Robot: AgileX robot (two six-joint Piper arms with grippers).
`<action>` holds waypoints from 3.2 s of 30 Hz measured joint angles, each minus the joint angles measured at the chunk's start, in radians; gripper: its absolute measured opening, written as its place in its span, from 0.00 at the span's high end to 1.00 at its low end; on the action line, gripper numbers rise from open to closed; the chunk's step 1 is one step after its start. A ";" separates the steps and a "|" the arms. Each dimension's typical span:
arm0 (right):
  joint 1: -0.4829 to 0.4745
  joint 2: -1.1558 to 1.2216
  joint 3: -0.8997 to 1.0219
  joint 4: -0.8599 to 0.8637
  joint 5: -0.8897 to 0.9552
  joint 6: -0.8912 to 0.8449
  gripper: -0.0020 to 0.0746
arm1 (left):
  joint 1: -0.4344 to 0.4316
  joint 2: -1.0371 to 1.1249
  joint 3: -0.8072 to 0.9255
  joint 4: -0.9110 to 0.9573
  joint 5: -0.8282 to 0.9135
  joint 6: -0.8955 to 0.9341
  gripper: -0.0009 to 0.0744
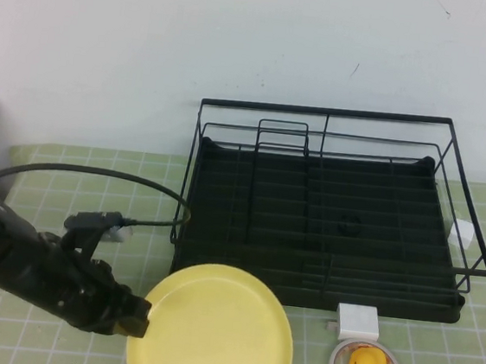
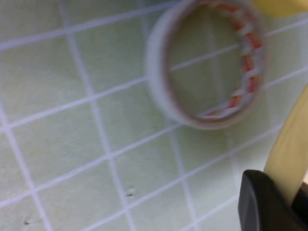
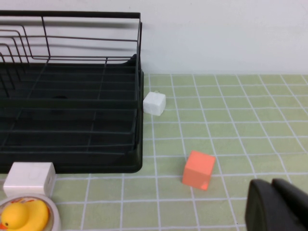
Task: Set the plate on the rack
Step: Pick up the plate from the table, then hand over the plate
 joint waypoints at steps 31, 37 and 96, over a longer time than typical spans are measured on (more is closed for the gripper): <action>0.000 0.000 0.007 0.345 -0.223 0.153 0.98 | 0.000 -0.544 0.042 -0.426 0.012 0.424 0.98; 0.000 0.000 0.007 0.709 -0.234 0.381 0.98 | 0.000 -0.544 0.048 -0.608 0.005 0.595 0.98; 0.000 1.345 -1.172 1.262 0.859 -1.111 0.22 | -0.262 -0.414 -0.068 -0.716 0.008 0.805 0.98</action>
